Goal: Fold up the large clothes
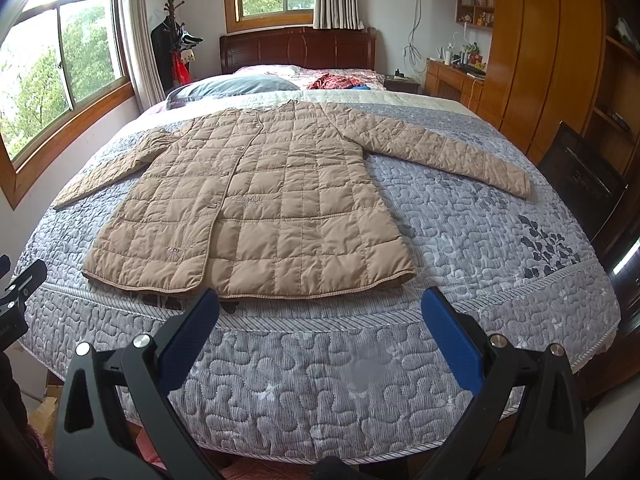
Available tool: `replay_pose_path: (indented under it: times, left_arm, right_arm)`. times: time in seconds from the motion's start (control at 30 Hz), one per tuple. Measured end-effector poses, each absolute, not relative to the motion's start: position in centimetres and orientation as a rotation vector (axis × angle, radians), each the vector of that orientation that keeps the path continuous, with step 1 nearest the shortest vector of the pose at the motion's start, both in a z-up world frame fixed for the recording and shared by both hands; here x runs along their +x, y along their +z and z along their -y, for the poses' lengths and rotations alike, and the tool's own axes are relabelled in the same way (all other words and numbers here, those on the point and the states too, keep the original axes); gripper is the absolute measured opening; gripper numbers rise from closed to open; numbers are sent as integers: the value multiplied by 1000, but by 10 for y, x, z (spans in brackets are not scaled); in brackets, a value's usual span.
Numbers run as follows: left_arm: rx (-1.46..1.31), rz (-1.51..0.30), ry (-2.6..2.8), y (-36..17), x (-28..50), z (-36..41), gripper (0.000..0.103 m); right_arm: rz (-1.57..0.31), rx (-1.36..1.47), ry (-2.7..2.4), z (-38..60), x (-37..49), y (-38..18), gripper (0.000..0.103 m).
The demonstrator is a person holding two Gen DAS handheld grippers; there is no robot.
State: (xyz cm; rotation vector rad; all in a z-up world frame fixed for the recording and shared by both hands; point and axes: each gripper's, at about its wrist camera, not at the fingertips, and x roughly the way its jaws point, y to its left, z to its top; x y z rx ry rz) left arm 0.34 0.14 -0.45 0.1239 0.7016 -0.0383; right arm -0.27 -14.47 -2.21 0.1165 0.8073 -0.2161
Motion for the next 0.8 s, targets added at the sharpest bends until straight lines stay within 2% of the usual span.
replay_pose_path:
  times: [0.8]
  left_arm:
    - [140, -676, -52, 0, -9, 0, 99]
  right_arm:
    - [-772, 137, -203, 148, -18, -15, 100]
